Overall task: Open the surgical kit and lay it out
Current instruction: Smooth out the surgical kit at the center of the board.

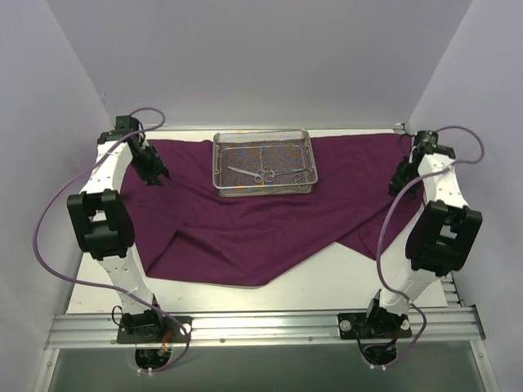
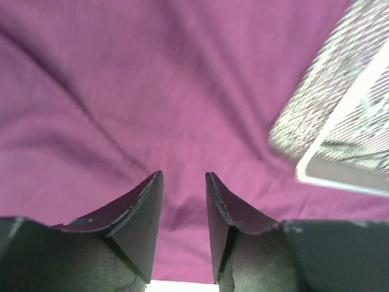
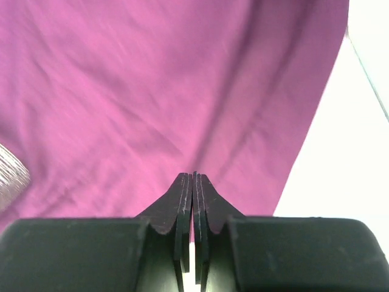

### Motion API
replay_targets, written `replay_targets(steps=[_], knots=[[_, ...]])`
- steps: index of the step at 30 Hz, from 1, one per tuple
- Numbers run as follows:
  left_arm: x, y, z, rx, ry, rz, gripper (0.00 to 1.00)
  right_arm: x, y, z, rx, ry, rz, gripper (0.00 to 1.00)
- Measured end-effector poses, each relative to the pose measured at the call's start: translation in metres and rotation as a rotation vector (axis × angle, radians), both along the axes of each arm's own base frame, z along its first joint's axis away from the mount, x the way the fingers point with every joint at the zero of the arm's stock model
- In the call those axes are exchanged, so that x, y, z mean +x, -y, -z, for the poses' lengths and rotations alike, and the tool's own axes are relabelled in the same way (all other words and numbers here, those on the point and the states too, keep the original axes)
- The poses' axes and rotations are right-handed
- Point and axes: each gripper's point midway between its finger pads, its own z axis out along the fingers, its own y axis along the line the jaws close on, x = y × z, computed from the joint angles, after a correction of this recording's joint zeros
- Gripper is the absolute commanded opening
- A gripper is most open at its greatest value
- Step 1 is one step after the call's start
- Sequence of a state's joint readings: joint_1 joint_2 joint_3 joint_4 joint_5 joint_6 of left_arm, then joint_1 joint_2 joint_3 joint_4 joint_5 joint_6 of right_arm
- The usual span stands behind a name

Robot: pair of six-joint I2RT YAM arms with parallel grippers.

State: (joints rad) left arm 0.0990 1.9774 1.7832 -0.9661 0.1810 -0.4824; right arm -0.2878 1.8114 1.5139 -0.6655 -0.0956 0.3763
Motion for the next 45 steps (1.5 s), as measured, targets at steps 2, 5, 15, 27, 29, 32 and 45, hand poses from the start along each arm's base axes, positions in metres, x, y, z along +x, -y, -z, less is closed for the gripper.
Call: replay_targets(steps=[2, 5, 15, 27, 29, 32, 45], knots=[[-0.017, 0.001, 0.013, -0.011, -0.049, 0.008, 0.42, -0.022, -0.006, 0.004, 0.001, -0.013, -0.004, 0.00], [-0.037, 0.000, 0.036, -0.016, -0.124, 0.014, 0.42, -0.043, -0.021, 0.028, 0.039, -0.063, -0.031, 0.00], [-0.053, 0.004, 0.045, -0.043, -0.166, 0.040, 0.42, -0.054, -0.050, 0.103, 0.193, -0.158, -0.064, 0.00], [-0.050, 0.005, 0.042, -0.048, -0.154, 0.043, 0.42, -0.085, -0.009, 0.104, 0.049, -0.262, 0.036, 0.05], [-0.050, 0.005, 0.041, -0.050, -0.153, 0.045, 0.42, -0.090, -0.005, 0.104, 0.046, -0.271, 0.034, 0.12], [-0.049, 0.005, 0.040, -0.051, -0.150, 0.046, 0.41, -0.096, -0.001, 0.103, 0.031, -0.278, 0.024, 0.31], [-0.047, 0.005, 0.038, -0.054, -0.141, 0.048, 0.41, -0.119, -0.003, 0.101, 0.021, -0.323, 0.011, 0.00]])
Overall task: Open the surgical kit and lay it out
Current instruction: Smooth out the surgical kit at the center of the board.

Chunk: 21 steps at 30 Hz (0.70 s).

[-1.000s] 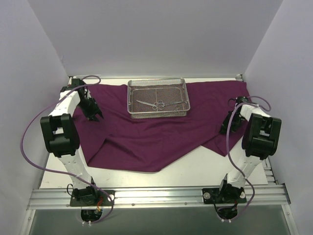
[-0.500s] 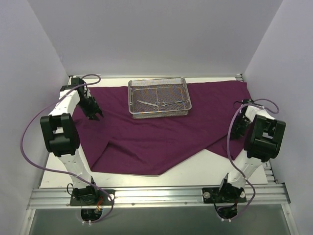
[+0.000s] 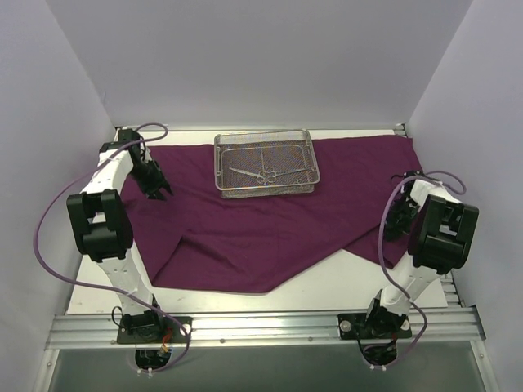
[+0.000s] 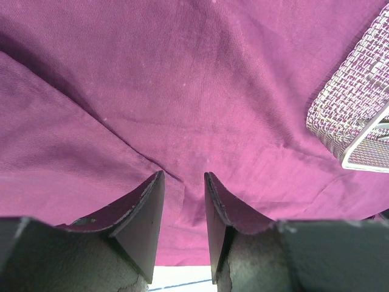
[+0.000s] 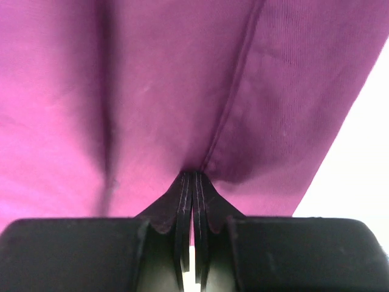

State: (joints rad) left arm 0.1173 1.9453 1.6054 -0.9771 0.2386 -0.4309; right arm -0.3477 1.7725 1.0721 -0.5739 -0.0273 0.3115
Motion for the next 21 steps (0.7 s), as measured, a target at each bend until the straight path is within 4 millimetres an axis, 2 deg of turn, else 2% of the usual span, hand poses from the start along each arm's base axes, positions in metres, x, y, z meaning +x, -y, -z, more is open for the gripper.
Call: replay_targets(steps=[5, 11, 13, 14, 15, 17, 21], knots=[[0.000, -0.001, 0.000, -0.001, 0.000, -0.002, 0.42, -0.008, 0.010, 0.004, 0.016, -0.028, 0.080, 0.00], [0.000, -0.007, 0.001, 0.009, -0.002, -0.012, 0.42, -0.050, 0.065, -0.004, -0.199, -0.169, 0.256, 0.00], [-0.001, -0.010, 0.002, 0.015, -0.008, -0.019, 0.42, -0.059, 0.075, -0.011, -0.252, -0.200, 0.266, 0.00], [-0.001, -0.011, 0.003, 0.018, -0.013, -0.021, 0.42, -0.057, 0.075, -0.017, -0.268, -0.198, 0.255, 0.00], [0.000, -0.012, 0.005, 0.020, -0.016, -0.024, 0.42, -0.049, 0.075, -0.022, -0.280, -0.178, 0.239, 0.00], [0.002, -0.014, 0.007, 0.023, -0.020, -0.025, 0.41, -0.018, 0.066, -0.039, -0.278, -0.083, 0.177, 0.01], [0.012, -0.015, 0.008, 0.023, -0.014, -0.026, 0.41, 0.071, 0.027, -0.077, -0.197, 0.190, 0.026, 0.11]])
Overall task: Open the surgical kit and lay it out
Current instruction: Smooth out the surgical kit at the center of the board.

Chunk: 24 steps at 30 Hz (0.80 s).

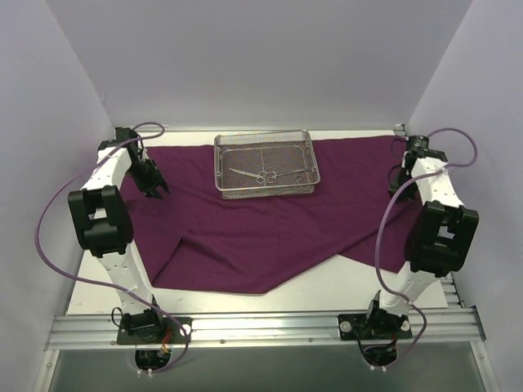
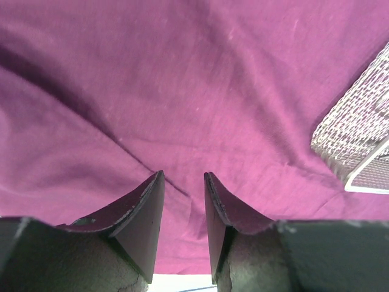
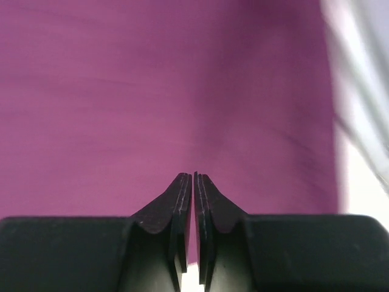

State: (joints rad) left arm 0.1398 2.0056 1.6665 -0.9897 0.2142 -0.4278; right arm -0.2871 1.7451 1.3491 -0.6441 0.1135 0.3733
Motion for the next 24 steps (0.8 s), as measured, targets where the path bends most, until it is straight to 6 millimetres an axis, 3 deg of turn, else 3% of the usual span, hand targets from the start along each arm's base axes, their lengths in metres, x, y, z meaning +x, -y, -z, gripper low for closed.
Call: replay_targets(steps=[4, 5, 7, 9, 15, 18, 21, 24], knots=[[0.015, 0.001, 0.004, -0.011, 0.010, 0.005, 0.32, 0.080, -0.049, -0.031, 0.118, 0.228, -0.165, 0.12], [0.020, 0.002, 0.006, -0.017, 0.010, 0.005, 0.24, 0.096, -0.057, -0.032, 0.150, 0.261, -0.189, 0.12], [0.028, 0.003, 0.016, -0.028, 0.003, 0.001, 0.17, 0.122, -0.067, -0.025, 0.208, 0.295, -0.216, 0.11], [0.031, 0.004, 0.029, -0.032, -0.019, -0.001, 0.13, 0.141, -0.073, -0.005, 0.258, 0.294, -0.225, 0.10], [0.048, 0.001, 0.064, 0.004, -0.091, -0.017, 0.10, 0.150, -0.090, 0.070, 0.382, 0.190, -0.216, 0.06], [0.059, -0.002, 0.065, 0.017, -0.100, -0.019, 0.10, 0.158, -0.095, 0.072, 0.418, 0.212, -0.208, 0.06], [0.085, -0.007, 0.066, 0.020, -0.082, -0.022, 0.10, 0.159, -0.096, 0.074, 0.428, 0.216, -0.194, 0.06], [0.093, -0.011, 0.066, 0.000, -0.080, -0.035, 0.09, 0.158, -0.099, 0.074, 0.444, 0.233, -0.178, 0.06]])
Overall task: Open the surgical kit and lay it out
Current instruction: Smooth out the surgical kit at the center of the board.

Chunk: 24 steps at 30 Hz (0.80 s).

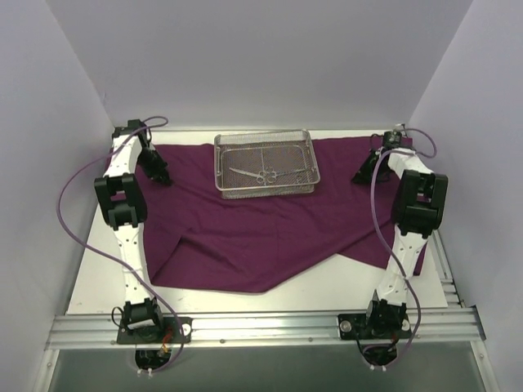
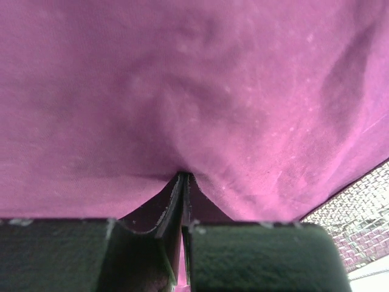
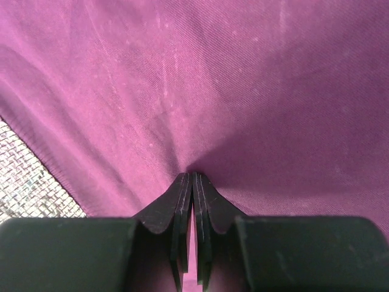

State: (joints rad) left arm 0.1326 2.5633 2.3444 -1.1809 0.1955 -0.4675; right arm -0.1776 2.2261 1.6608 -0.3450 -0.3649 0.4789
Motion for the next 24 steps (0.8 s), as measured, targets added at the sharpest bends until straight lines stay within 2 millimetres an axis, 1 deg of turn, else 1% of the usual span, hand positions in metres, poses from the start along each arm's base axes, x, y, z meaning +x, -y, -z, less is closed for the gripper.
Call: replay_targets(steps=[4, 5, 6, 7, 8, 9, 10, 11, 12, 13, 14, 15, 16, 17, 18, 19, 20, 21, 22, 24], knots=[[0.007, -0.012, -0.001, -0.025, 0.005, -0.027, 0.11, -0.005, -0.008, 0.000, 0.031, 0.012, 0.002, 0.07], [0.008, -0.017, -0.001, -0.023, 0.011, -0.035, 0.24, -0.007, -0.011, 0.000, 0.035, 0.010, -0.004, 0.08], [0.008, -0.023, -0.001, -0.015, 0.014, -0.039, 0.32, -0.008, -0.013, -0.001, 0.035, 0.008, -0.011, 0.09], [0.008, -0.029, -0.002, -0.009, 0.015, -0.047, 0.36, -0.009, -0.015, -0.001, 0.034, 0.006, -0.018, 0.12], [0.008, -0.033, -0.003, -0.002, 0.017, -0.056, 0.39, -0.010, -0.021, -0.001, 0.032, 0.003, -0.033, 0.13], [0.007, -0.039, -0.004, 0.013, 0.017, -0.064, 0.43, -0.011, -0.027, -0.002, 0.026, 0.001, -0.052, 0.15], [0.005, -0.043, -0.007, 0.034, 0.016, -0.066, 0.45, -0.013, -0.033, -0.003, 0.021, -0.005, -0.071, 0.19], [0.000, -0.047, -0.009, 0.062, 0.008, -0.068, 0.47, -0.015, -0.040, -0.003, 0.019, -0.010, -0.088, 0.22], [-0.006, -0.048, -0.012, 0.085, -0.005, -0.064, 0.51, -0.016, -0.047, -0.005, 0.014, -0.011, -0.106, 0.25], [-0.013, -0.049, -0.018, 0.114, -0.014, -0.057, 0.52, -0.019, -0.053, -0.006, 0.008, -0.016, -0.124, 0.29], [-0.021, -0.049, -0.024, 0.146, -0.021, -0.048, 0.52, -0.021, -0.061, -0.007, 0.003, -0.021, -0.143, 0.31], [-0.027, -0.045, -0.034, 0.171, -0.021, -0.035, 0.53, -0.024, -0.068, -0.010, -0.001, -0.021, -0.163, 0.33], [-0.034, -0.040, -0.047, 0.198, -0.010, -0.016, 0.58, -0.027, -0.076, -0.012, -0.002, -0.023, -0.183, 0.37], [-0.044, -0.033, -0.060, 0.222, -0.005, 0.008, 0.60, -0.030, -0.083, -0.016, -0.005, -0.021, -0.202, 0.38], [-0.056, -0.023, -0.077, 0.253, 0.009, 0.039, 0.65, -0.034, -0.092, -0.020, -0.007, -0.018, -0.225, 0.39], [-0.064, -0.016, -0.089, 0.269, 0.025, 0.059, 0.66, -0.037, -0.099, -0.024, -0.007, -0.017, -0.240, 0.40], [-0.076, -0.004, -0.105, 0.292, 0.058, 0.092, 0.68, -0.040, -0.106, -0.029, -0.007, -0.011, -0.258, 0.40], [-0.091, 0.007, -0.116, 0.305, 0.070, 0.124, 0.69, -0.043, -0.111, -0.034, -0.008, -0.004, -0.272, 0.40], [-0.107, 0.017, -0.124, 0.317, 0.084, 0.155, 0.70, -0.047, -0.116, -0.038, -0.018, -0.001, -0.290, 0.42], [-0.139, 0.032, -0.133, 0.331, 0.094, 0.215, 0.71, -0.054, -0.122, -0.046, -0.010, 0.006, -0.307, 0.43]])
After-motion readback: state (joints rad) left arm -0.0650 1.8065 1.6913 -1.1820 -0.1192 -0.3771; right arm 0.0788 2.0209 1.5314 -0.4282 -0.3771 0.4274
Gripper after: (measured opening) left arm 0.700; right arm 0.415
